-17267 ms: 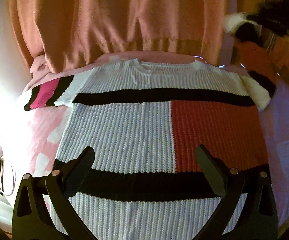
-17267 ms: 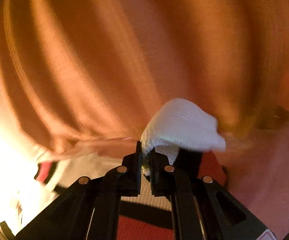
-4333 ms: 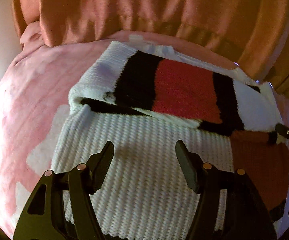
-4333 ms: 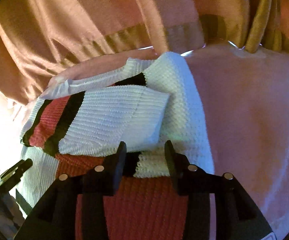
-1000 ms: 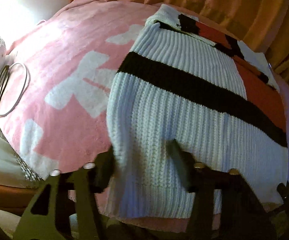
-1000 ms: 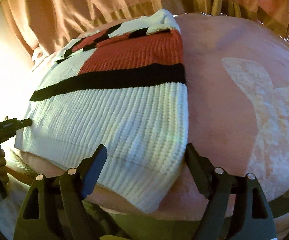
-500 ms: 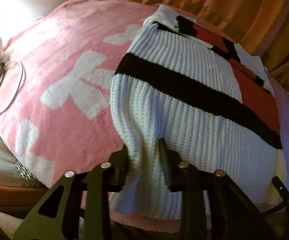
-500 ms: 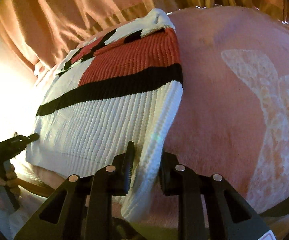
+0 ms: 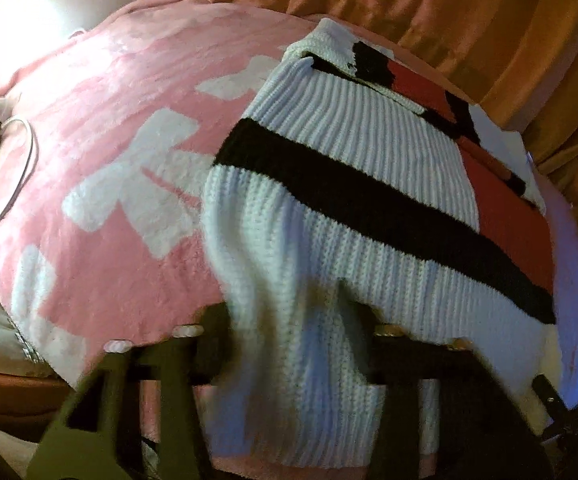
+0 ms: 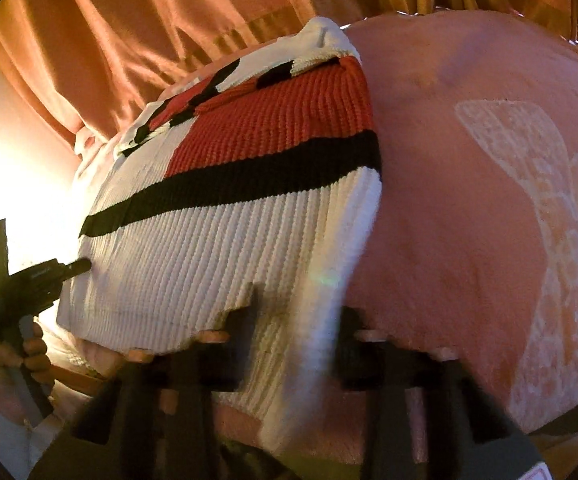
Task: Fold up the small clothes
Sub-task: 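Lift the hem with both grippers and fold it over toward the collar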
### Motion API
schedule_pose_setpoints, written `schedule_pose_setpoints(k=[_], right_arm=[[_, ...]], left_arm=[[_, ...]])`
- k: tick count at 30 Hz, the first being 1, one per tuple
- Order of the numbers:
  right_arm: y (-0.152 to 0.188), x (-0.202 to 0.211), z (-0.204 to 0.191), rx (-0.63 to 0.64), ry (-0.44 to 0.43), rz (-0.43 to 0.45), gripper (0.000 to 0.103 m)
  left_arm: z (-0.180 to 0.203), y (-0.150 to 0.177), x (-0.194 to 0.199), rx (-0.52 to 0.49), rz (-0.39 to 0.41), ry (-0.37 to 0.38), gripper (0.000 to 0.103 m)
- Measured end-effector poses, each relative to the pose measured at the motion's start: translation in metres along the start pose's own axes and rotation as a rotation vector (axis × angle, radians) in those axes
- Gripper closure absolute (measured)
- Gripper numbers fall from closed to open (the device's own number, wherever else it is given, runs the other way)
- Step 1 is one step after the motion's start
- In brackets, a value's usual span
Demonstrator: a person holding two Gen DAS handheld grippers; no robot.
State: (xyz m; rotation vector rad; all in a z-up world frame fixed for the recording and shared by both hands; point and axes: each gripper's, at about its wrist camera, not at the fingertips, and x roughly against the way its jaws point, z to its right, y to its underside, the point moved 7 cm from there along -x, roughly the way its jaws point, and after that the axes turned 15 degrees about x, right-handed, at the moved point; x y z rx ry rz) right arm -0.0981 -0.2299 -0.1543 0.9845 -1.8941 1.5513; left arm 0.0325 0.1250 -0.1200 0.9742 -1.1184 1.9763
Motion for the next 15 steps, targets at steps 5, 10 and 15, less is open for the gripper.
schedule_pose_setpoints(k=[5, 10, 15], right_arm=[[-0.015, 0.036, -0.004, -0.037, -0.075, 0.096, 0.096], [-0.018, 0.083, -0.005, -0.046, -0.119, 0.166, 0.096], [0.003, 0.125, -0.001, -0.054, -0.127, 0.18, 0.097]], left_arm=[[-0.001, -0.007, 0.027, 0.085, -0.021, 0.12, 0.087], [0.01, 0.0, 0.086, 0.053, 0.019, 0.219, 0.088], [0.002, 0.027, 0.119, 0.018, 0.003, 0.243, 0.089]])
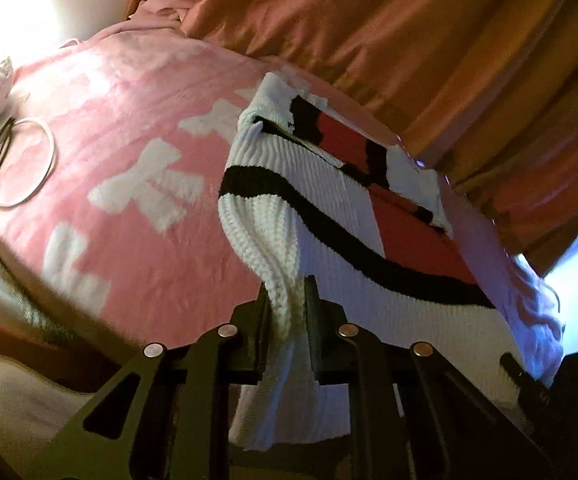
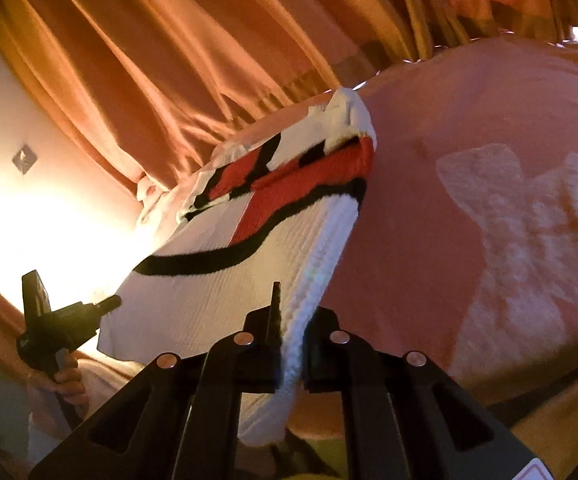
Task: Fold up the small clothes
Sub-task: 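Lift the hem with both grippers and fold it over toward the collar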
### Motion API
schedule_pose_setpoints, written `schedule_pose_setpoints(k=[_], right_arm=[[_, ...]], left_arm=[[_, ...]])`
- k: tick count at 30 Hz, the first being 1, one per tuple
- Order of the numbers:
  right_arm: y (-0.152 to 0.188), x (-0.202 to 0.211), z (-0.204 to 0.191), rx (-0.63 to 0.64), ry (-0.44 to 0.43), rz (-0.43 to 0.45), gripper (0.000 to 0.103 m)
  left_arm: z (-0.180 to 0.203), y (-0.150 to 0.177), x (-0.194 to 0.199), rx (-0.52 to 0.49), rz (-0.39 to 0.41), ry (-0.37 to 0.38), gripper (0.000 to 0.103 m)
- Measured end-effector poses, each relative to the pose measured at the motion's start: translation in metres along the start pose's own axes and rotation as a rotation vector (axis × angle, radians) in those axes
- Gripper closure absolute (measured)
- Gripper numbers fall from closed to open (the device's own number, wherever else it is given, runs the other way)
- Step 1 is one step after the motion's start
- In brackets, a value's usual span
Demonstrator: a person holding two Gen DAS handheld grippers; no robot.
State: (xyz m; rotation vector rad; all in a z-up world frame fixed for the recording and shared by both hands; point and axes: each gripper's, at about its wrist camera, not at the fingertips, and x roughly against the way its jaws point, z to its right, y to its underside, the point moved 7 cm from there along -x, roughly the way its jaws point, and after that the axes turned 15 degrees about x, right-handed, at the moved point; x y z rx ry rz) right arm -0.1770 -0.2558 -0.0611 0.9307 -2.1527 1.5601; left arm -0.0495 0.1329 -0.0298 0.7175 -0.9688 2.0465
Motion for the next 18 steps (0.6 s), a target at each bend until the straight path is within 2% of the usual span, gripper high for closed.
schedule_pose_setpoints(k=[6, 11, 15, 16, 18], right_arm=[[0.045, 0.043, -0.004, -0.018, 0.022, -0.071, 0.097], [0.068, 0.069, -0.023, -0.02, 0.012, -0.096, 0.097], [0.034, 0.085, -0.034, 0.019, -0.001, -0.017, 0.097], [0.012, 0.085, -0.035, 0.039, -0.009, 0.023, 0.096], [-0.032, 0.08, -0.033, 0.073, -0.012, 0.094, 0.096]], left_arm=[[-0.022, 0.057, 0.023, 0.003, -0.106, -0.022, 0.089], [-0.013, 0.08, 0.06, -0.006, -0.116, 0.009, 0.089], [0.01, 0.056, 0.08, -0.004, -0.067, 0.069, 0.088], [0.022, 0.039, 0.083, -0.012, -0.031, 0.102, 0.088], [0.04, 0.011, 0.084, -0.06, 0.041, 0.114, 0.088]])
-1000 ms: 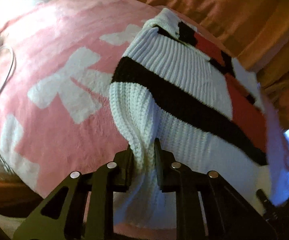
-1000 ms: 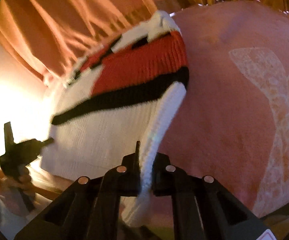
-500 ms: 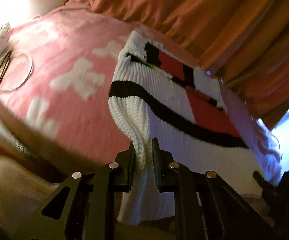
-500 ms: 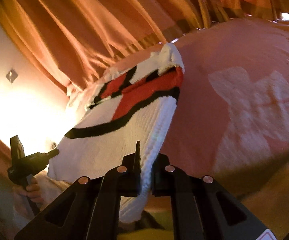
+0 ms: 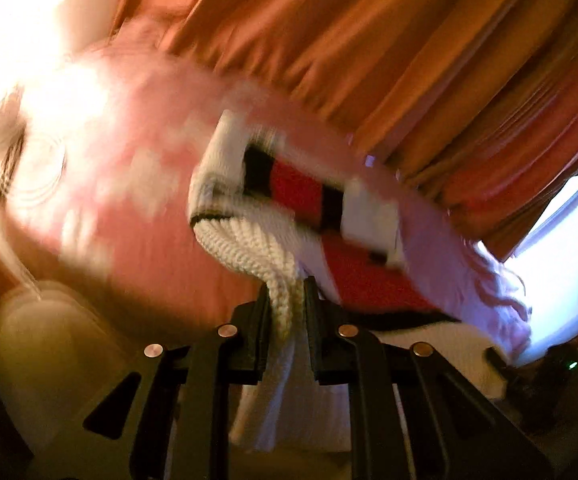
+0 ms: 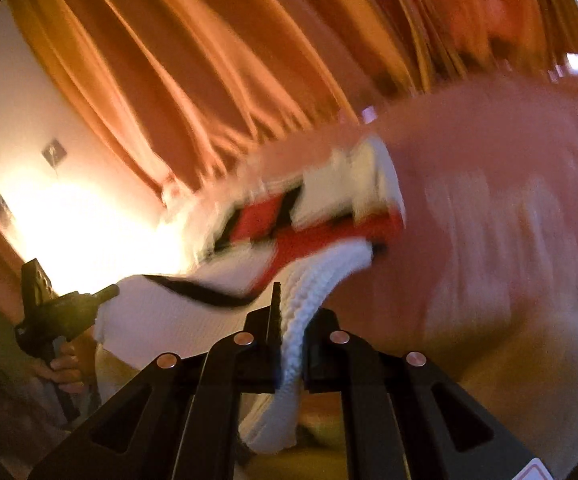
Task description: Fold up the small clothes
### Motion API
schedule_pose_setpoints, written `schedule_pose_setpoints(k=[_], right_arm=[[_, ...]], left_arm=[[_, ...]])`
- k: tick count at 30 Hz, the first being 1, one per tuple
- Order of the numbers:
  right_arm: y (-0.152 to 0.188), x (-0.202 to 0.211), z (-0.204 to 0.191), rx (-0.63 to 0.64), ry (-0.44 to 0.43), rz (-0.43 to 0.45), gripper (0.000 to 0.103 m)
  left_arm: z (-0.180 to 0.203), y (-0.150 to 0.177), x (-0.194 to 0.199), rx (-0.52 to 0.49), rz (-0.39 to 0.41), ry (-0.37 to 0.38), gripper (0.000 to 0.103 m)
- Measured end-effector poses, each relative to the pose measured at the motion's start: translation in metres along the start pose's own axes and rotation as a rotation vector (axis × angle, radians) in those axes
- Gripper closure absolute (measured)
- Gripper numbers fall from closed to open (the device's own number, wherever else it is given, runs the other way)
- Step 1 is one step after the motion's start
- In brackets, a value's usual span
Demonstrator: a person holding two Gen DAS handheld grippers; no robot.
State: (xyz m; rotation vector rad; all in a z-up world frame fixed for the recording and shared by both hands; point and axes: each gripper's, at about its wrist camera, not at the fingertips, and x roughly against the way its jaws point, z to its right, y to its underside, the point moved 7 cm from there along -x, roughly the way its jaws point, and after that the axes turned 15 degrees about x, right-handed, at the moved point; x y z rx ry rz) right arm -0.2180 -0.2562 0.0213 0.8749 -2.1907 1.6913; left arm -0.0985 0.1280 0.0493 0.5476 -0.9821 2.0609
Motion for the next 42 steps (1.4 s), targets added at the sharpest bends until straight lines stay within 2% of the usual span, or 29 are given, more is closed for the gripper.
schedule_pose_setpoints(k=[4, 5, 7, 9, 11, 13, 15, 17, 19, 20, 21, 24, 27, 28, 29, 30, 31, 32, 34, 39, 40, 42], right_arm=[[-0.071, -0.042, 0.031, 0.005, 0.004, 0.076, 0.096], [-0.08, -0.052, 0.039, -0.004, 0.008, 0.078, 0.096], [-0.101, -0.084, 0.061, -0.038, 0.013, 0.067, 0.096], [-0.114, -0.124, 0.084, -0.104, -0.019, 0.033, 0.096], [-0.12, -0.155, 0.099, -0.124, -0.011, -0.003, 0.096], [-0.119, -0.196, 0.116, -0.112, 0.022, -0.075, 0.095], [-0.113, -0.225, 0.131, -0.129, 0.036, -0.132, 0.095], [-0.107, -0.245, 0.142, -0.14, 0.05, -0.167, 0.095], [-0.102, -0.25, 0.146, -0.15, 0.044, -0.175, 0.095], [-0.102, -0.25, 0.146, -0.143, 0.041, -0.177, 0.095], [-0.101, -0.249, 0.146, -0.132, 0.046, -0.177, 0.094], [-0.1, -0.246, 0.143, -0.12, 0.043, -0.179, 0.093], [-0.099, -0.246, 0.141, -0.109, 0.05, -0.186, 0.093], [-0.099, -0.246, 0.141, -0.103, 0.058, -0.187, 0.092], [-0.099, -0.246, 0.14, -0.097, 0.063, -0.187, 0.092], [-0.099, -0.244, 0.14, -0.088, 0.067, -0.188, 0.091], [-0.099, -0.244, 0.14, -0.086, 0.071, -0.188, 0.091], [-0.099, -0.245, 0.14, -0.086, 0.072, -0.188, 0.091], [-0.1, -0.241, 0.14, -0.085, 0.067, -0.184, 0.091], [-0.122, -0.227, 0.134, -0.07, 0.044, -0.087, 0.091], [-0.128, -0.231, 0.135, -0.074, 0.041, -0.082, 0.091], [-0.14, -0.246, 0.14, -0.085, 0.044, -0.089, 0.09]], left_arm=[[0.028, -0.073, -0.026, -0.059, 0.137, -0.032, 0.089], [0.033, -0.089, -0.036, -0.074, 0.171, -0.047, 0.096], [0.037, -0.117, -0.054, -0.089, 0.234, -0.097, 0.097], [0.037, -0.146, -0.087, -0.087, 0.255, -0.134, 0.098], [0.03, -0.161, -0.12, -0.084, 0.253, -0.183, 0.098], [0.021, -0.173, -0.155, -0.111, 0.256, -0.263, 0.098], [0.015, -0.173, -0.179, -0.124, 0.197, -0.277, 0.097], [0.009, -0.164, -0.196, -0.12, 0.102, -0.227, 0.094], [0.006, -0.146, -0.207, -0.148, -0.017, -0.16, 0.08], [0.004, -0.137, -0.211, -0.165, -0.066, -0.138, 0.068], [0.003, -0.128, -0.215, -0.182, -0.101, -0.13, 0.065], [0.011, -0.104, -0.234, -0.28, -0.177, -0.116, 0.065], [0.028, -0.086, -0.257, -0.385, -0.222, -0.112, 0.065], [0.034, -0.079, -0.27, -0.412, -0.264, -0.101, 0.065], [0.036, -0.074, -0.276, -0.423, -0.299, -0.102, 0.065], [0.036, -0.069, -0.283, -0.424, -0.33, -0.109, 0.072], [0.032, -0.065, -0.292, -0.418, -0.361, -0.123, 0.082], [0.03, -0.065, -0.295, -0.411, -0.364, -0.138, 0.099], [0.03, -0.073, -0.288, -0.37, -0.318, -0.124, 0.1], [0.053, -0.117, -0.226, -0.273, -0.031, -0.032, 0.1], [0.055, -0.132, -0.218, -0.246, 0.035, -0.037, 0.1], [0.05, -0.152, -0.221, -0.209, 0.091, -0.09, 0.1]])
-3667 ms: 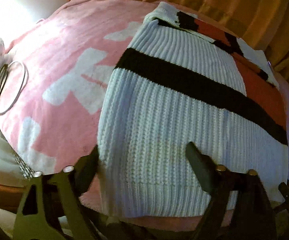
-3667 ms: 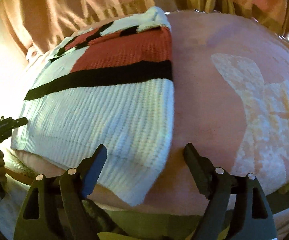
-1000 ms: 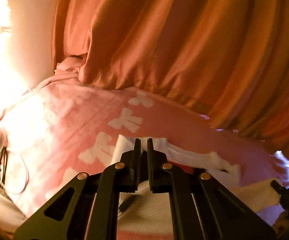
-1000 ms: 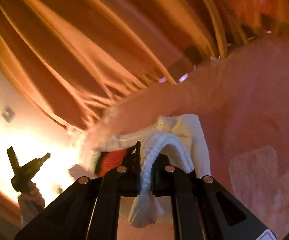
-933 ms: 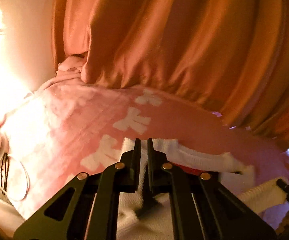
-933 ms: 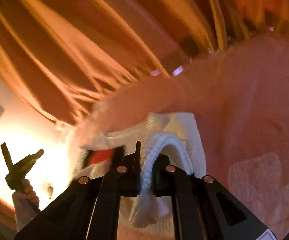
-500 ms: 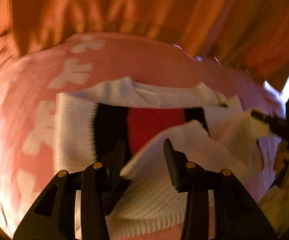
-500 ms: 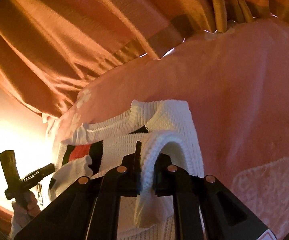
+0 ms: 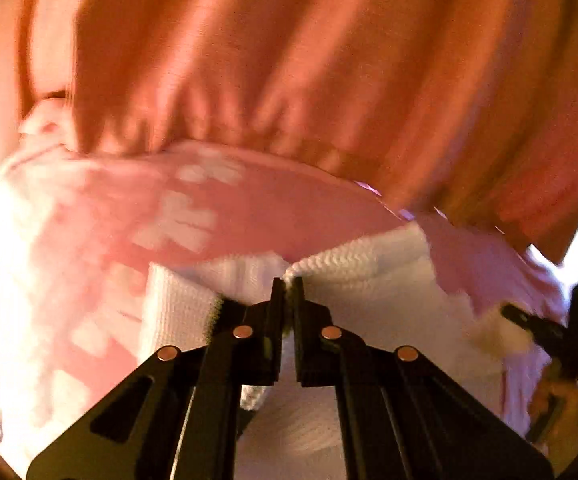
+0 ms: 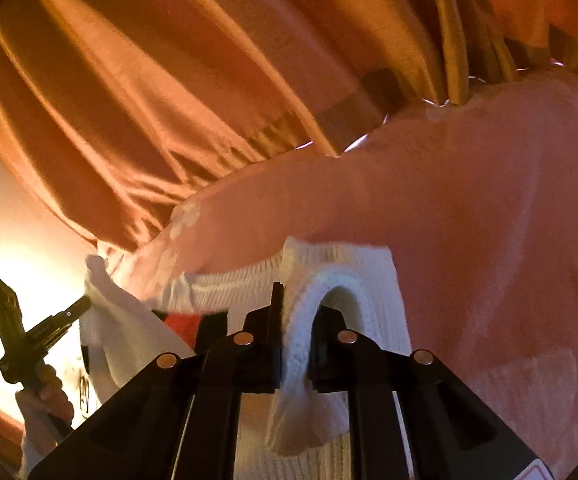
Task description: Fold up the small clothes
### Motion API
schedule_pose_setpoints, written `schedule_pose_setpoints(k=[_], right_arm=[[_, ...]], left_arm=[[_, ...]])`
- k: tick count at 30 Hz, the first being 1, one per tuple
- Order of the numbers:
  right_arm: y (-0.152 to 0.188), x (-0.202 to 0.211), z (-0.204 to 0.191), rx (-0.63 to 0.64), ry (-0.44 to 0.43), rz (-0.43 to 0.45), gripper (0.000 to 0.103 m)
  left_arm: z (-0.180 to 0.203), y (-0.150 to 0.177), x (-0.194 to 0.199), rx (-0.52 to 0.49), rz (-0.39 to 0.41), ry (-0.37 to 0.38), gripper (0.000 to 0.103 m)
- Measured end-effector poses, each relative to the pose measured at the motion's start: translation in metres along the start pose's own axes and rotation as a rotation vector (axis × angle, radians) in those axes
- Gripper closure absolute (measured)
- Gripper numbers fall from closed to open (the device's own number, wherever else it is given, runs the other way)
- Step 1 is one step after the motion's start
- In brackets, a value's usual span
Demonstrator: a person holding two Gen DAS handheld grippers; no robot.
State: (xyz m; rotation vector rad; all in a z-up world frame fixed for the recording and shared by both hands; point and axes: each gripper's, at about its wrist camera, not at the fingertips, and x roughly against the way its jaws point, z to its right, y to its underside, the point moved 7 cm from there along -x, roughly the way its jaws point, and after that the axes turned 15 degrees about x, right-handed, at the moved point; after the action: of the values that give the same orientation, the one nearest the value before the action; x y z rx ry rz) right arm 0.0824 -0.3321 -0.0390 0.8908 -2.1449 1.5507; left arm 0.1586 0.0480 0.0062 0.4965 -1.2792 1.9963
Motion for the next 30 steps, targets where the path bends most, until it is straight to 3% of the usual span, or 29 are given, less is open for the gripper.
schedule_pose_setpoints(k=[1, 3, 5, 6, 8, 10, 11, 12, 14, 16, 19, 26, 27, 28, 29, 30], right_arm=[[-0.005, -0.015, 0.005, -0.006, 0.004, -0.024, 0.086], [-0.005, -0.036, 0.015, -0.016, 0.042, -0.073, 0.062], [-0.003, -0.044, 0.024, -0.051, 0.073, -0.088, 0.061], [-0.004, -0.04, 0.023, -0.062, 0.064, -0.078, 0.058], [-0.009, -0.022, 0.021, -0.055, 0.09, -0.029, 0.054], [-0.011, -0.002, 0.015, -0.004, 0.128, 0.004, 0.049], [-0.008, 0.002, 0.012, 0.03, 0.153, -0.007, 0.045], [-0.004, 0.004, 0.011, 0.057, 0.18, -0.031, 0.04], [0.015, -0.004, 0.014, 0.1, 0.228, -0.138, 0.038], [0.033, -0.014, 0.019, 0.099, 0.23, -0.227, 0.038], [0.048, -0.025, 0.024, 0.111, 0.211, -0.284, 0.038], [0.062, -0.052, 0.035, -0.014, 0.103, -0.324, 0.033], [0.06, -0.053, 0.037, -0.023, 0.103, -0.299, 0.038], [0.057, -0.052, 0.036, -0.023, 0.093, -0.288, 0.062], [0.054, -0.049, 0.033, -0.041, 0.054, -0.267, 0.078], [0.046, -0.039, 0.031, -0.058, 0.043, -0.222, 0.079]], left_arm=[[-0.012, -0.009, -0.014, 0.029, 0.018, -0.08, 0.1], [-0.031, -0.014, -0.035, 0.049, 0.032, -0.189, 0.1], [-0.056, -0.01, -0.058, 0.075, 0.018, -0.296, 0.099], [-0.062, -0.008, -0.059, 0.091, 0.01, -0.309, 0.099], [-0.064, -0.003, -0.062, 0.105, -0.036, -0.276, 0.096], [-0.056, -0.004, -0.05, 0.061, 0.004, -0.284, 0.096], [-0.053, -0.003, -0.043, 0.034, 0.026, -0.291, 0.089], [-0.049, -0.001, -0.037, 0.009, 0.041, -0.3, 0.07], [-0.042, 0.009, -0.03, -0.021, 0.036, -0.306, 0.057], [-0.036, 0.018, -0.033, -0.009, -0.025, -0.275, 0.057], [-0.04, 0.028, -0.045, 0.035, -0.112, -0.239, 0.057], [-0.052, 0.028, -0.049, 0.105, -0.111, -0.259, 0.054], [-0.052, 0.029, -0.05, 0.104, -0.111, -0.262, 0.052], [-0.053, 0.028, -0.05, 0.099, -0.113, -0.266, 0.052], [-0.053, 0.029, -0.051, 0.095, -0.115, -0.271, 0.052], [-0.052, 0.03, -0.052, 0.09, -0.119, -0.27, 0.052]])
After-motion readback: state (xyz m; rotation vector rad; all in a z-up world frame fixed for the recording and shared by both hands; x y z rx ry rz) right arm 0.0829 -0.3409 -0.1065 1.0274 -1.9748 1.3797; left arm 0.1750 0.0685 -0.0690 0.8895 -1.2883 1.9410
